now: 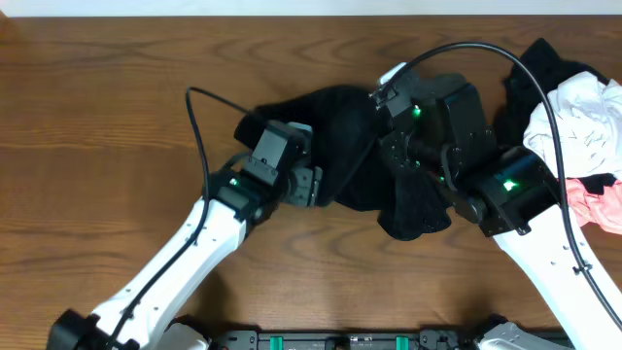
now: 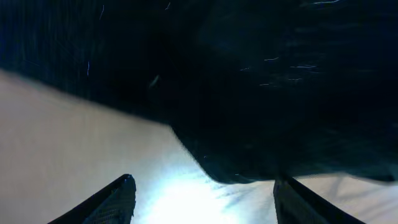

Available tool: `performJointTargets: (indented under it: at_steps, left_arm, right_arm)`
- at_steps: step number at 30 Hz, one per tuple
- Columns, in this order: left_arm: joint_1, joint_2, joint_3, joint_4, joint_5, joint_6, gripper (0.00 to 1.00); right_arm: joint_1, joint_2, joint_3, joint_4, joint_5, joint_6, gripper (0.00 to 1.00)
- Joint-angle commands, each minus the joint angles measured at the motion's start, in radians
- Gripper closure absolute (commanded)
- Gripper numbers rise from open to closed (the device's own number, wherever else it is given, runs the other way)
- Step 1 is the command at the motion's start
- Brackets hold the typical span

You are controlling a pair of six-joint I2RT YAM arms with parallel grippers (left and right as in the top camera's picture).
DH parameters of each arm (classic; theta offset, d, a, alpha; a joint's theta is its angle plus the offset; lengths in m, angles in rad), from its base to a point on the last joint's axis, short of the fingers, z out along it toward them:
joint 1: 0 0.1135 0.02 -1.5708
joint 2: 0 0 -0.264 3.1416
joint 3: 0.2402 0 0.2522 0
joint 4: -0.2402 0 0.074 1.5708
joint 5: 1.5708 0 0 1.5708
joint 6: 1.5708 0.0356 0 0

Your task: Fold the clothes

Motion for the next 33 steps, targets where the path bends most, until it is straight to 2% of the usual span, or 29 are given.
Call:
performJointTargets:
  at_steps: [1,3,7,10,21,22,23,27,31,33]
  left_arm:
    - [-0.045,-0.005,0.0,0.002,-0.027,0.309,0.05]
    - [-0.07,0.006,-0.006,0.002,-0.053,0.328,0.01]
    - [-0.107,0.02,-0.007,0.011,-0.127,0.297,0.04]
    - [-0.12,0.02,-0.007,0.059,-0.13,0.256,0.04]
    - [-0.191,0.063,-0.024,0.203,-0.127,0.232,0.04]
    - [-0.192,0.069,-0.026,0.212,-0.127,0.227,0.06]
    - [-0.192,0.081,-0.028,0.228,-0.127,0.225,0.14]
    - [-0.192,0.116,-0.031,0.285,-0.129,0.205,0.21]
    - [-0.191,0.14,-0.031,0.325,-0.139,0.196,0.37]
    - [-0.191,0.146,-0.031,0.343,-0.155,0.196,0.52]
  right_arm:
    - [0.016,-0.004,0.011,0.016,0.046,0.012,0.98]
    - [0.015,-0.004,0.011,0.024,0.084,0.012,0.99]
    - [0.015,-0.004,0.011,0.031,0.092,0.019,0.99]
    - [0.015,-0.004,0.011,0.031,0.092,0.043,0.99]
    - [0.015,-0.005,0.011,0.069,-0.029,0.104,0.99]
    - [0.015,-0.005,0.011,0.072,-0.03,0.11,0.99]
    - [0.015,-0.006,0.011,0.078,-0.039,0.114,0.99]
    - [0.015,-0.007,0.011,0.09,-0.087,0.114,0.99]
    - [0.015,-0.02,0.012,0.091,-0.104,0.113,0.99]
    - [0.015,-0.032,0.012,0.092,-0.104,0.113,0.99]
